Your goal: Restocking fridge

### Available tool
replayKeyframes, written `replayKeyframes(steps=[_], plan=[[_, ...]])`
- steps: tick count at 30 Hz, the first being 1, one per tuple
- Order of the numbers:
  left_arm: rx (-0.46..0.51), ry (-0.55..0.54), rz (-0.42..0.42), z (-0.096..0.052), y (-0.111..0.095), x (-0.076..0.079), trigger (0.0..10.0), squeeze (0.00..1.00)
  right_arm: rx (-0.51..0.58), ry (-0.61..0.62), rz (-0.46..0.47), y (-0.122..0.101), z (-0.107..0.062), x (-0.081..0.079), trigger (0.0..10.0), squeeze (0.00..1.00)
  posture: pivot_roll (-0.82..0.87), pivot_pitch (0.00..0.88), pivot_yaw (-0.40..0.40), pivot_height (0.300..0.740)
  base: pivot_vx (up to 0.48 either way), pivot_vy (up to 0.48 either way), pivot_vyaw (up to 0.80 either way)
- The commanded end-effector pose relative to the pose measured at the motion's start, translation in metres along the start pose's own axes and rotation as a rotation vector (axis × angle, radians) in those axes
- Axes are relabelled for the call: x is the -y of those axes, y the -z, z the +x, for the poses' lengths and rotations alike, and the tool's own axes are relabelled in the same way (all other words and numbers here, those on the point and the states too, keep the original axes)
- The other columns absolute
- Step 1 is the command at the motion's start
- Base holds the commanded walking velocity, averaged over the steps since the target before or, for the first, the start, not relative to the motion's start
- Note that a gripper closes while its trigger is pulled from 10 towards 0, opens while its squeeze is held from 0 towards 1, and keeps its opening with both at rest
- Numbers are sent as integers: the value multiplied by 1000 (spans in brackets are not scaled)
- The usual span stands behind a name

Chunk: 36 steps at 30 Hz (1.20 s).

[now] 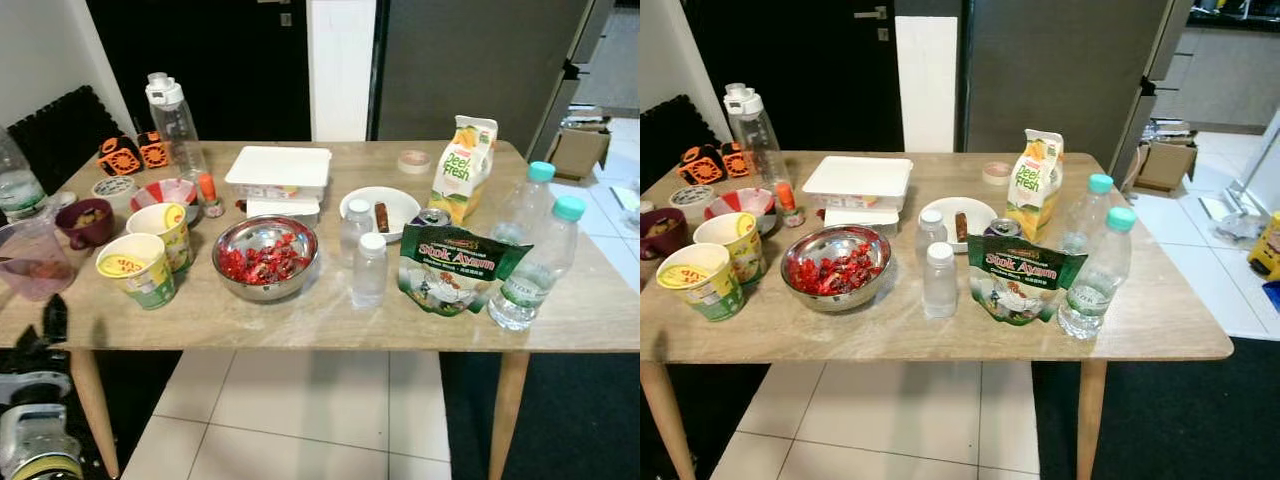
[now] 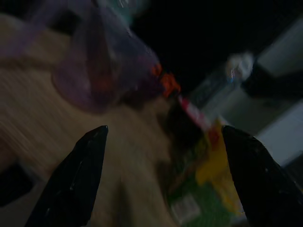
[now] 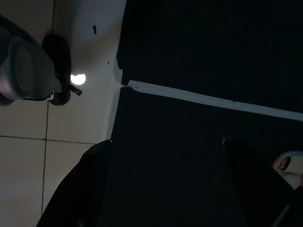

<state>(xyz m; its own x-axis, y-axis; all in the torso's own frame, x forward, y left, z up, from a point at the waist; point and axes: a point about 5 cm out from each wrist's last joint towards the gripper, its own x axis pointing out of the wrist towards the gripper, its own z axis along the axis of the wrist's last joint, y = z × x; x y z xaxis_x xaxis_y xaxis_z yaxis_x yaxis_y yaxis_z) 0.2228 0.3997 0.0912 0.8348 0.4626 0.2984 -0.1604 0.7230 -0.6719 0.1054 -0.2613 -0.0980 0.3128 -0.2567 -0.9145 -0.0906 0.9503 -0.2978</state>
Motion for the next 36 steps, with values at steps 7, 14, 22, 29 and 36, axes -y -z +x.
replayKeyframes(steps=[7,14,22,29,36], plan=[[282,166,-90,14,-62,6,10000,1000,-8,-10,-25,2,0,-2,10000,0,-84,0,31,740,0,0,0],[320,541,-106,42,-81,60,10000,1000,-8,-8,-31,2,0,0,10000,0,-84,0,29,740,0,0,0],[191,938,-88,51,-75,124,10000,1000,-7,-9,-33,2,0,0,10000,0,-84,0,29,740,0,0,0],[-141,1275,37,32,-36,172,10000,0,-13,-14,-35,4,0,-2,10000,0,-85,0,29,740,0,0,0],[-344,1455,220,21,0,212,10000,0,-15,-17,-32,5,0,-3,10000,0,-90,0,32,740,0,0,0]])
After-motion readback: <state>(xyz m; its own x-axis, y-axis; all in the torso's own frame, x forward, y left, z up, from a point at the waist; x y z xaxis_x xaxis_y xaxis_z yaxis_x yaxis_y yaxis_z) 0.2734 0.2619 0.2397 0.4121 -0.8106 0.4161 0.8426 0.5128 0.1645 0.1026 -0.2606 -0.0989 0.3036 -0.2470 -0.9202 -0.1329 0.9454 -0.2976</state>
